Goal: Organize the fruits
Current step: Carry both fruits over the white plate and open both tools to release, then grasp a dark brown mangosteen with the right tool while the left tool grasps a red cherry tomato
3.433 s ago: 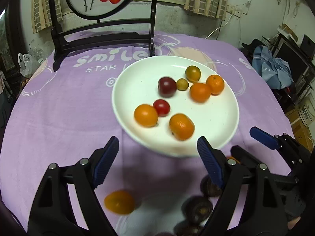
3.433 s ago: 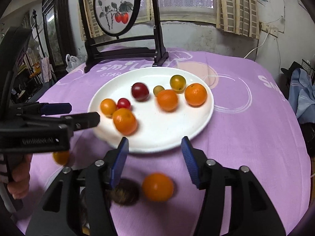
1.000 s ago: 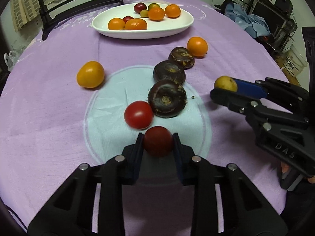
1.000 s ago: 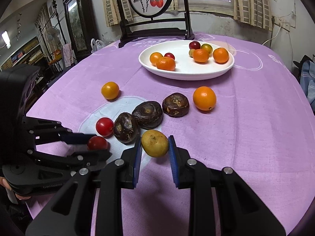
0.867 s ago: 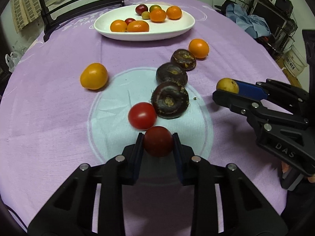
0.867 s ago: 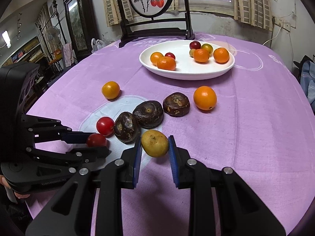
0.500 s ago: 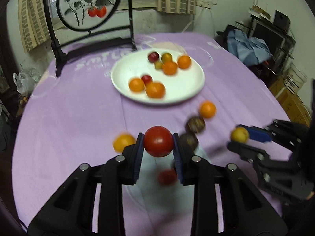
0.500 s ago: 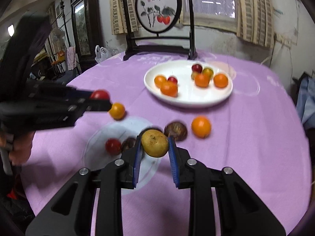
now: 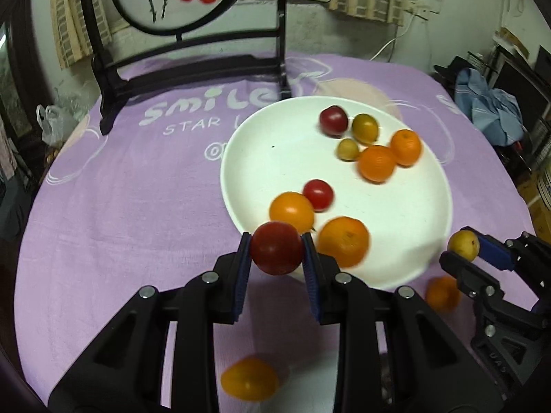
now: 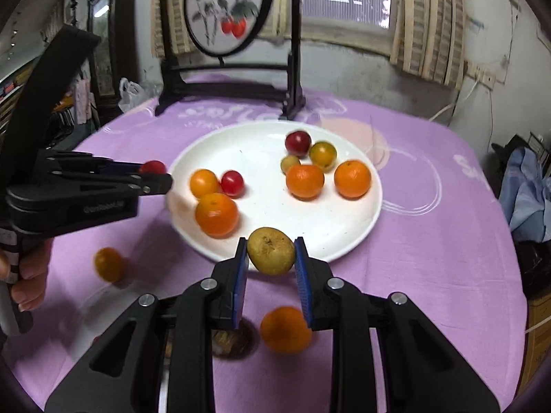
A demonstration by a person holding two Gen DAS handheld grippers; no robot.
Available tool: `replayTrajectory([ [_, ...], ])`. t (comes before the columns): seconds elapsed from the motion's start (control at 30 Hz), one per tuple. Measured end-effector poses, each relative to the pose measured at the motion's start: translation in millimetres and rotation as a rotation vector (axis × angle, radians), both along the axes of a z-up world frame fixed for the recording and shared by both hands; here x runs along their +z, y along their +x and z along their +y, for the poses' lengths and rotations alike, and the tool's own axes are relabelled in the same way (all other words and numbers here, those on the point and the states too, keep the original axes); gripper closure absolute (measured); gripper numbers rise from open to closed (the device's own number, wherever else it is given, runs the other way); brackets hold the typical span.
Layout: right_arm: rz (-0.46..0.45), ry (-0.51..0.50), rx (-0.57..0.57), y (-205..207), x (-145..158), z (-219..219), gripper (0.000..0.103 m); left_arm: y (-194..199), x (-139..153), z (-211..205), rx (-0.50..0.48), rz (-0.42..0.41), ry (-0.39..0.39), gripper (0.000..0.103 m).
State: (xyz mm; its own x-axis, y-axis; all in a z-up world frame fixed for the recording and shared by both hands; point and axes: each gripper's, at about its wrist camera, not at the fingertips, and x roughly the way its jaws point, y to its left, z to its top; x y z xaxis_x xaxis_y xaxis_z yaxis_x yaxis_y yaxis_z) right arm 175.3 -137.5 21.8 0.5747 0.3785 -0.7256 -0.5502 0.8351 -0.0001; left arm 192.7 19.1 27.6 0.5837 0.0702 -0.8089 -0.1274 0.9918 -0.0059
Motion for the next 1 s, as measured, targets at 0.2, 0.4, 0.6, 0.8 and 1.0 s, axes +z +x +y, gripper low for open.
replayTrajectory([
  [0.2,0.082,-0.005,-0.036,23,-18,7,0.071,15,-12,3,0.009,0.020,-0.023,0.053],
  [0.4,0.058,0.005,-0.035,11,-14,2,0.070,2,0,4,0.023,-0.035,0.011,0.033],
  [0.6,0.074,0.048,-0.041,-13,-7,-14,0.069,-26,9,16,0.057,-0.046,-0.047,0.029],
  [0.8,0.065,0.093,-0.054,-47,-3,-34,0.064,-54,8,17,0.056,-0.047,-0.035,0.026],
  [1.0,0.076,0.102,-0.050,-78,-8,-44,0.063,-79,0,13,0.038,-0.031,-0.036,0.025],
])
